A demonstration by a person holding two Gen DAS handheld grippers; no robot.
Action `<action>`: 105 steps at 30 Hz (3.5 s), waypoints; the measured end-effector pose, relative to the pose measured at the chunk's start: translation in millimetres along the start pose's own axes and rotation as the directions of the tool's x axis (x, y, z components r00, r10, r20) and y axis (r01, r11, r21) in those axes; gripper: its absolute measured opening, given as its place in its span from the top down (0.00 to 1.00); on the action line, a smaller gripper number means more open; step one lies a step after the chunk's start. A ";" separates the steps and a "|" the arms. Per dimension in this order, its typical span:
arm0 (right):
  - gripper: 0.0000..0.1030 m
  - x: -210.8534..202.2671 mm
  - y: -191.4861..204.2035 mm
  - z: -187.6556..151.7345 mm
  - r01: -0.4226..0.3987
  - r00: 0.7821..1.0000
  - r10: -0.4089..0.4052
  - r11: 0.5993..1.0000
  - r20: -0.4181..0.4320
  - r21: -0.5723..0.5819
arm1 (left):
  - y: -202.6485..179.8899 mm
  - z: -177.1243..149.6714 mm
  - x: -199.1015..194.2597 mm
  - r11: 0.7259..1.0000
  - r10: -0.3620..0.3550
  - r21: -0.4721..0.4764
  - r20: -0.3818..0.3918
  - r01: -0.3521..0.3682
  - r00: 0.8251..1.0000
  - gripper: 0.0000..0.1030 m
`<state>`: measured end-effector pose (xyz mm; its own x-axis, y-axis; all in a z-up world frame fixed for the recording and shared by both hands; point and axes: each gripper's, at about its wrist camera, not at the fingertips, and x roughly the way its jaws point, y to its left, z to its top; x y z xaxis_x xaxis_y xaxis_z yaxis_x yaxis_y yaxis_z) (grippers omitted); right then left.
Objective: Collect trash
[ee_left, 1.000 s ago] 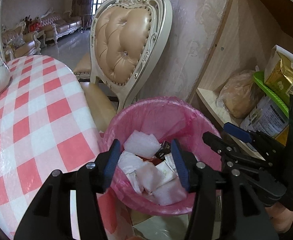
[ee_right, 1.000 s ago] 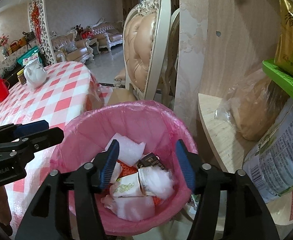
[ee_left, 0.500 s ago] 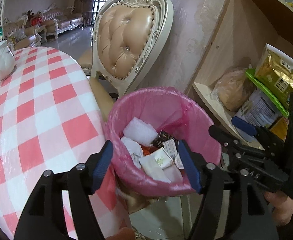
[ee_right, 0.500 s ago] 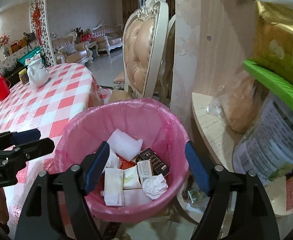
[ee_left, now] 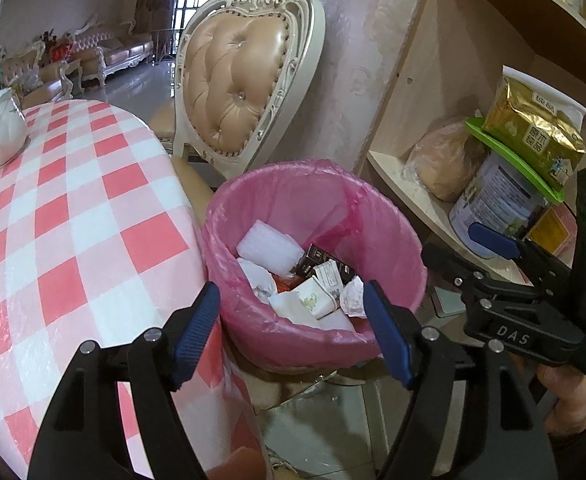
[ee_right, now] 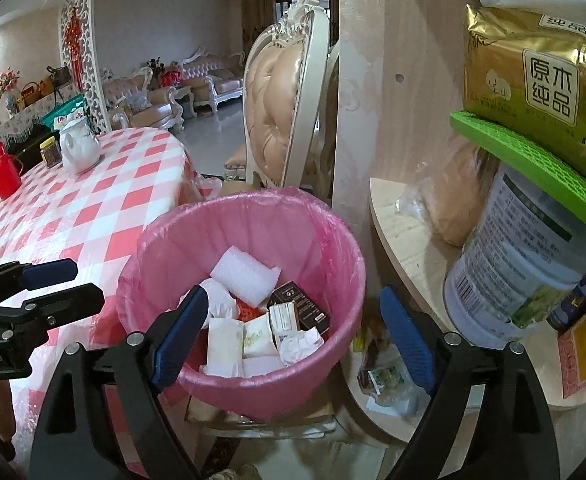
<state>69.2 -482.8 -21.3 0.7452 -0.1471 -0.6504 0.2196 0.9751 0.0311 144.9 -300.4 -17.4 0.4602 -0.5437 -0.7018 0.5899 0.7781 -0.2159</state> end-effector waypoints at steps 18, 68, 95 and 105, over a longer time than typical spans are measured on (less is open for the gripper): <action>0.18 0.6 0.9 -0.1 0.000 1.000 0.000 1.000 -0.001 0.001 | -1.1 0.1 1.6 1.000 -0.007 -0.005 -0.001 0.007 1.000 0.31; 0.18 1.0 2.4 1.2 -0.006 1.000 0.006 1.000 -0.001 0.001 | -4.4 1.1 3.0 1.000 -0.015 0.004 0.002 0.015 1.000 0.30; 0.18 -0.4 2.2 1.1 -0.006 1.000 0.006 1.000 -0.003 0.004 | -8.7 1.0 3.8 0.999 -0.046 0.018 0.003 0.046 0.999 0.29; 0.18 0.7 -0.5 0.0 -0.004 1.000 0.004 1.000 -0.005 0.007 | -9.3 2.3 5.3 0.999 -0.050 0.011 0.009 0.050 0.999 0.26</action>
<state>69.6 -483.4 -21.7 0.7432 -0.1423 -0.6538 0.2211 0.9745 0.0392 143.4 -311.2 -17.6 0.4362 -0.5848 -0.6839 0.6195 0.7464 -0.2431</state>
